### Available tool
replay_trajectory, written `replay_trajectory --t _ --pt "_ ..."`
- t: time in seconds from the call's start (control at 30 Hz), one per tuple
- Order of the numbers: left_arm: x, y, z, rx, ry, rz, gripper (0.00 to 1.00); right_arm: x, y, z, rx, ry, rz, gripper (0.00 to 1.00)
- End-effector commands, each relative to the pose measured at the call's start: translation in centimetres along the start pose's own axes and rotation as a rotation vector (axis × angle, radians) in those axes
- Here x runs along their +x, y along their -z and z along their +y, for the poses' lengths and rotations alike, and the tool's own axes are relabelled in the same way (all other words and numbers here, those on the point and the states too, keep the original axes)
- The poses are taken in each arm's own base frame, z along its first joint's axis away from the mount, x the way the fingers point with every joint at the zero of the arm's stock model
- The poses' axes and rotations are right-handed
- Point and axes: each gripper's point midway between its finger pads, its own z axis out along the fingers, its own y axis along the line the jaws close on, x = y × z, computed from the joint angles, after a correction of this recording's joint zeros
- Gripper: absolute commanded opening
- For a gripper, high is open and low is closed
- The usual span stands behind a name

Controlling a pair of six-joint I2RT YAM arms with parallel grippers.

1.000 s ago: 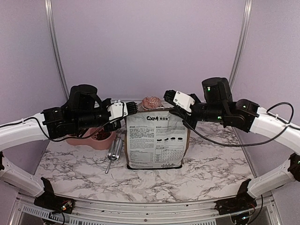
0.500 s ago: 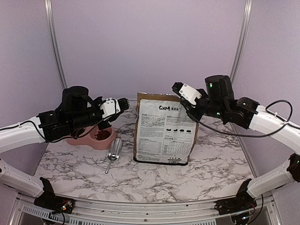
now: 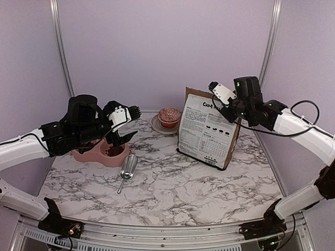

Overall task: Serve the pet food
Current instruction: Move the pet food bag to the corner of the board.

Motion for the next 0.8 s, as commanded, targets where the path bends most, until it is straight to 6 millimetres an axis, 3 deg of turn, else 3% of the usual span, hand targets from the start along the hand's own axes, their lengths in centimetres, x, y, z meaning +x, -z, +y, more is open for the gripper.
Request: replay_trajectory --t 0.0,0.23,0.5,0.6,0.77 --pt "-0.6 0.7 2.4 -0.054 0.056 -0.017 0.98 -7.1 4.9 -13.6 0.393 -0.223 -0.255 0.0" --pt "0.2 0.6 3.7 -0.088 0.109 -0.002 0.99 -4.8 3.2 -18.8 0.5 -0.243 -0.173 0.0" --pt "0.7 0.5 4.6 -0.105 0.145 0.005 0.99 -2.4 2.0 -23.3 0.589 -0.293 -0.115 0.0" --pt "0.9 0.5 4.5 -0.105 0.144 0.01 0.99 -0.9 1.2 -24.4 0.635 -0.291 -0.052 0.0" --pt "1.1 0.4 4.7 -0.109 0.152 0.016 0.99 1.5 1.8 -25.6 0.719 -0.322 0.021 0.0"
